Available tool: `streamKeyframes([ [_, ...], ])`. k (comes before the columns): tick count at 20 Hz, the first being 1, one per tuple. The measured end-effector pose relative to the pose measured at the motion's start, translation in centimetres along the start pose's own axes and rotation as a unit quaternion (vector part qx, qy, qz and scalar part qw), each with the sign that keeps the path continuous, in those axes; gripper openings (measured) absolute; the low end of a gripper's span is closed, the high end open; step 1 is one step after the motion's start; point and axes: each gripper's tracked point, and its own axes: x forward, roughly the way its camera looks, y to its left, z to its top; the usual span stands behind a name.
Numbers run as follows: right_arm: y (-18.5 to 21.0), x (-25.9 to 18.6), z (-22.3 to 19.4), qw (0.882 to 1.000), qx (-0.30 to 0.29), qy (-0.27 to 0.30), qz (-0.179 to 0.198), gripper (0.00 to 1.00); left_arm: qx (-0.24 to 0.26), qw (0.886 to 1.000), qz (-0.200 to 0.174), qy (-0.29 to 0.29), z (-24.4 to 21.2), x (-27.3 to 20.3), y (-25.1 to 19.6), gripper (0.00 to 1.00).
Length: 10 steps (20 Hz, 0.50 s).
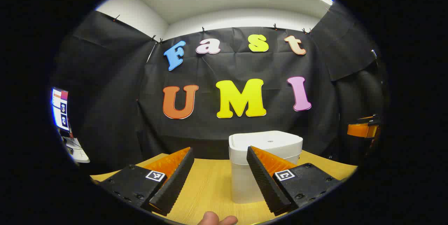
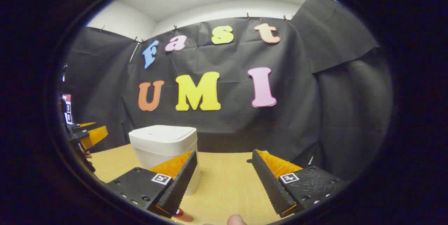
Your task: Press the lid of the desktop garbage bin to open it, pick up the crumpled paper on the desktop and throw it into the bin, then pick up the pop can on the desktop and drop it into the bin, and finally close the garbage bin lid.
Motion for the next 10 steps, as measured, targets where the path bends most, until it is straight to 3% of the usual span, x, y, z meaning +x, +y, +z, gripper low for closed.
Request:
streamKeyframes([
  [5, 2.3, 2.1, -1.4, 1.000, -0.023, 0.012, 0.011, 0.99, -0.023, 0.998, -0.025, 0.048, -2.2, 2.2, -0.9, 0.98],
  [10, 3.9, 4.1, -0.7, 0.999, -0.046, 0.004, 0.023, 0.95, -0.023, 0.997, -0.009, 0.071, -4.1, 3.0, 0.7, 0.98],
])
